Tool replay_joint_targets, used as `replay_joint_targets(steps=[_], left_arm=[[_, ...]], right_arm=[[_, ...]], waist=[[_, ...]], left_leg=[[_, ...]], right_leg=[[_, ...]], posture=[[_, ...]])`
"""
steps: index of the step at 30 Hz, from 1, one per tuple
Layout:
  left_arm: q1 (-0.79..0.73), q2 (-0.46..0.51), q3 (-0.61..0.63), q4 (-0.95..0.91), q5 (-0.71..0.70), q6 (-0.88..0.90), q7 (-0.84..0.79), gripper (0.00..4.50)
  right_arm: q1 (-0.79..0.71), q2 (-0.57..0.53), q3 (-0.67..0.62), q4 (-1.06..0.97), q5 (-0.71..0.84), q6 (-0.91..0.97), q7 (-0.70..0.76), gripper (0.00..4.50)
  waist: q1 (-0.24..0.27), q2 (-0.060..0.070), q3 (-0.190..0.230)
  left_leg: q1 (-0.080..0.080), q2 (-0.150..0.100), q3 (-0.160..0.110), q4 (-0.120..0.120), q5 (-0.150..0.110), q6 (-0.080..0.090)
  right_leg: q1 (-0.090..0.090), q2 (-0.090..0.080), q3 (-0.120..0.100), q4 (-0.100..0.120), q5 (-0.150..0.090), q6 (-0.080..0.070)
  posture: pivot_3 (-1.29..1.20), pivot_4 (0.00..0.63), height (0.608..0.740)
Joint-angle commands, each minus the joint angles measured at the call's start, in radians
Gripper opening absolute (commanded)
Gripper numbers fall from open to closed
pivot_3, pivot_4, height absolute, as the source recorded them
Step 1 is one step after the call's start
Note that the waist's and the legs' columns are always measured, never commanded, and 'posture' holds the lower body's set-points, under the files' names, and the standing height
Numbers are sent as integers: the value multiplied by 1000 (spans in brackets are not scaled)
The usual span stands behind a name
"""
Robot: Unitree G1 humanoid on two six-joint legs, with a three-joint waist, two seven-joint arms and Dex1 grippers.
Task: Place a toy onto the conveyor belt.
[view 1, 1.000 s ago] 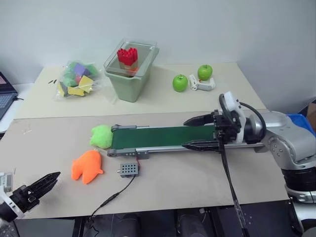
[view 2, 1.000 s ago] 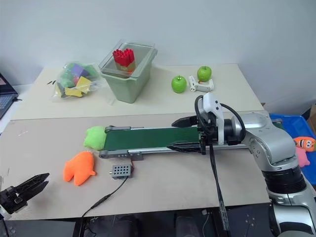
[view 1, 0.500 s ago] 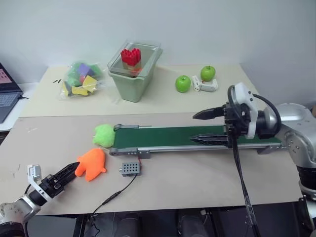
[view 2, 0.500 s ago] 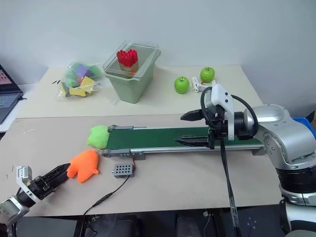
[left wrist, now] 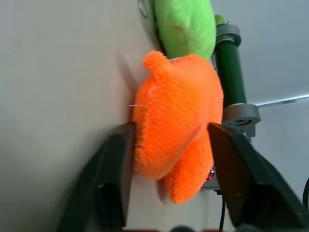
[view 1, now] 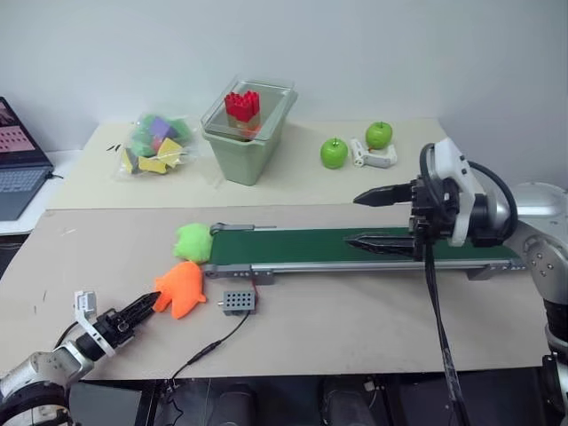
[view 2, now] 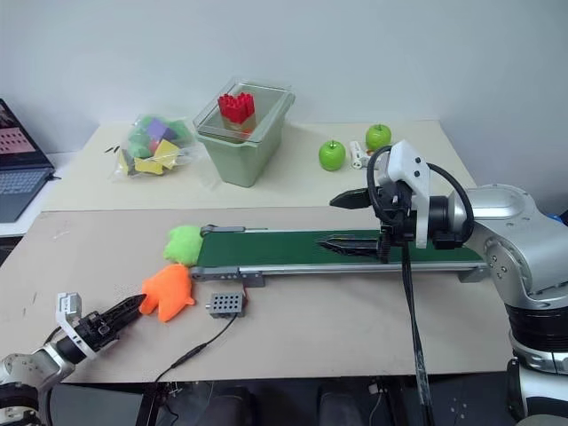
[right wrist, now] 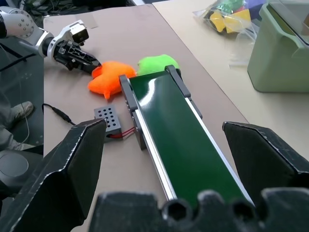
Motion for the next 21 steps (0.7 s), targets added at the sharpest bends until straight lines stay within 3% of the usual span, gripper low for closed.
replay_joint_targets(steps=[1, 3, 13, 21], left_arm=[[4, -15, -18, 20, 16, 10, 6, 656], [9, -20, -11, -1, 5, 29, 12, 39], [79, -38, 90, -194, -108, 173, 90, 39], [183, -12, 213, -442, -285, 357, 140, 39]], right_arm=[[-1, -11, -28, -16, -2, -19, -7, 4500], [-1, -10, -27, -15, -4, -20, -7, 4500], [-12, 9, -4, 6, -30, -41, -1, 4500], [-13, 24, 10, 33, -47, -64, 16, 4500]], waist=[[4, 6, -3], [4, 10, -6], [-13, 10, -6], [-24, 1, -2]], left_leg=[[0, 0, 0, 0, 0, 0], [1, 0, 0, 0, 0, 0], [2, 0, -1, -1, 1, 1], [-3, 1, -1, -1, 0, 1]], right_leg=[[0, 0, 0, 0, 0, 0], [0, 0, 0, 0, 0, 0], [1, 1, 1, 2, 0, -1], [-3, 1, 0, -2, 0, -1]], posture=[[0, 150, 740], [0, 150, 740], [0, 150, 740], [0, 150, 740]])
